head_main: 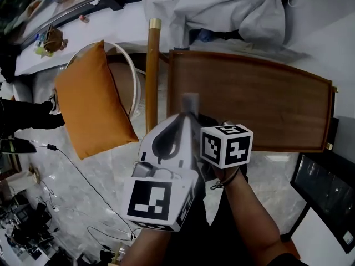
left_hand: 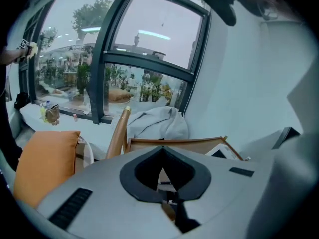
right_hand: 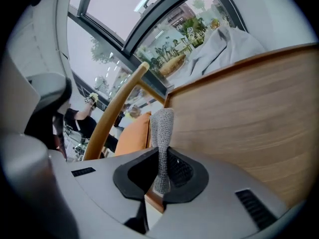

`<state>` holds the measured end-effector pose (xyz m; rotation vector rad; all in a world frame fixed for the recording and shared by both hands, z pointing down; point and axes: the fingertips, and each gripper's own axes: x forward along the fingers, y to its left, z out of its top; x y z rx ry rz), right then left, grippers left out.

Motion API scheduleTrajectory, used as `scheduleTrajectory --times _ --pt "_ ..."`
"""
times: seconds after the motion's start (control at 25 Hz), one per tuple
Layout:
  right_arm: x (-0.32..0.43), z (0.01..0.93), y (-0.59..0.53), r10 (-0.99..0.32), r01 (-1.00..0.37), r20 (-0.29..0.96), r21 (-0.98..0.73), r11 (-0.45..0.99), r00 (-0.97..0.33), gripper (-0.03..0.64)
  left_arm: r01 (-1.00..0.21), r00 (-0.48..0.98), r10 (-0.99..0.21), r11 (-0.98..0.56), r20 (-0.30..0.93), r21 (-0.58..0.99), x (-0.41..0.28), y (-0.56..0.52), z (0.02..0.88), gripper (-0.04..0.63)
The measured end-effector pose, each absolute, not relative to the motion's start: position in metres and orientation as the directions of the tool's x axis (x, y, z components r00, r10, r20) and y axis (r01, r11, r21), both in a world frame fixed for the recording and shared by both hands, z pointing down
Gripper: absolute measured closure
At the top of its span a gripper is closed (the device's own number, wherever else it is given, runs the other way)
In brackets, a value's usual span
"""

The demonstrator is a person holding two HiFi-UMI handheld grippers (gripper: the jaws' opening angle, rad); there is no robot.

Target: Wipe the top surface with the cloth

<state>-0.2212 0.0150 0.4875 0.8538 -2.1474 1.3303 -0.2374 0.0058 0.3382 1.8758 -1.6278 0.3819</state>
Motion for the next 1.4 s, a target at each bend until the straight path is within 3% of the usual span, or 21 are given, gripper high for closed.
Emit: scheduleTrajectory --times 0.28,0.6,1.4 --pt "-0.261 0.511 0.034 -0.185 -0.728 0.716 -0.6 0.332 -0.674 0.58 -0.956 0.211 -0.825 -0.062 0.524 0.287 -0.267 0.017 0.324 0.584" --pt "-0.233 0.526 0.031 -0.172 -0.796 0.796 -0.509 0.326 -0.58 0.58 -0.949 0.243 -0.81 -0.085 0.535 0.303 -0.247 0.017 0.334 0.584" --pt "0.029 0.518 -0.01 -0.317 -0.928 0.873 -0.34 0.149 -0.371 0.58 -0.921 0.376 -0.698 -0.214 0.609 0.324 -0.074 -0.006 0.39 0.584"
